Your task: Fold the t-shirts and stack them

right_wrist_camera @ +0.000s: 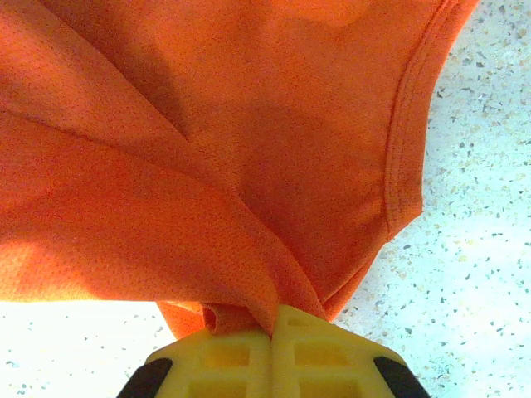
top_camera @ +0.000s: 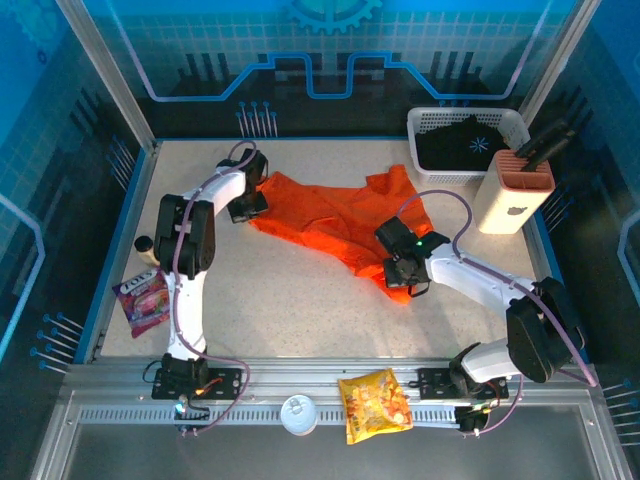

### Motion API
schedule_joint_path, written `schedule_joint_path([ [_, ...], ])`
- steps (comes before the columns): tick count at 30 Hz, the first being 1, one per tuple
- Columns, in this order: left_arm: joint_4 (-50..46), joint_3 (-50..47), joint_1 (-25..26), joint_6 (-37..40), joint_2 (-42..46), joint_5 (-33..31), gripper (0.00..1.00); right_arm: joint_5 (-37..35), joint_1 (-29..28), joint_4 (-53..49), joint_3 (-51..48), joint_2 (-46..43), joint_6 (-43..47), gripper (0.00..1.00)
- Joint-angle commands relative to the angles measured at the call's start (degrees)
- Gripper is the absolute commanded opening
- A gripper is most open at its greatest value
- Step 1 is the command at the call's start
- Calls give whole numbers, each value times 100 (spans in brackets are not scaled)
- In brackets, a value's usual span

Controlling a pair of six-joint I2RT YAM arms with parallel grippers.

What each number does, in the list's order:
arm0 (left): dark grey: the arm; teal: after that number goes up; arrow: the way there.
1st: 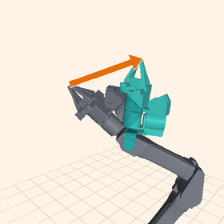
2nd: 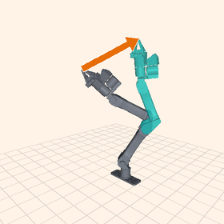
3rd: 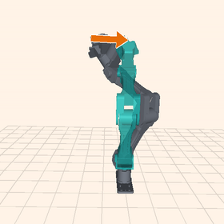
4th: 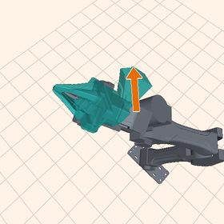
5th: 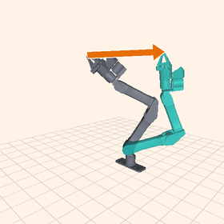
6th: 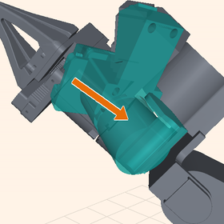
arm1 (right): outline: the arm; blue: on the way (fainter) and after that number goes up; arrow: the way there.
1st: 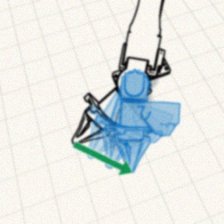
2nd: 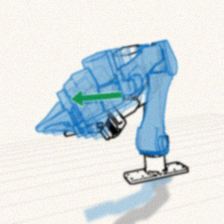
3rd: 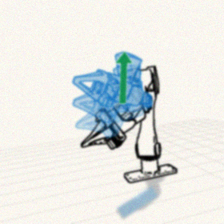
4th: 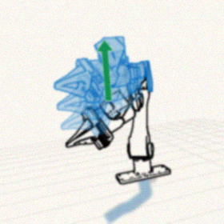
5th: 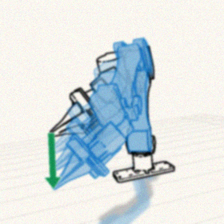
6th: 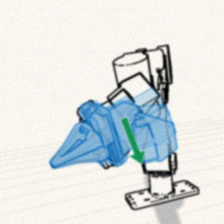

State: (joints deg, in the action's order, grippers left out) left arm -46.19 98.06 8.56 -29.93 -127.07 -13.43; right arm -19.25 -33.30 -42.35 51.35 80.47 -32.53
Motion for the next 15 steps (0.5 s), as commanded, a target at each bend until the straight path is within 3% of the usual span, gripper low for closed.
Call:
schedule_joint_path([
  [1,14,-288,-21,23,159,218,0,-1,84,-43,100,-127,5,0],
  [7,-318,-457,10,132,1518,417,0,414,81,-15,131,-402,371,0],
  [15,-1015,-907,76,391,3584,717,0,2504,-67,209,-430,-1552,1283,0],
])
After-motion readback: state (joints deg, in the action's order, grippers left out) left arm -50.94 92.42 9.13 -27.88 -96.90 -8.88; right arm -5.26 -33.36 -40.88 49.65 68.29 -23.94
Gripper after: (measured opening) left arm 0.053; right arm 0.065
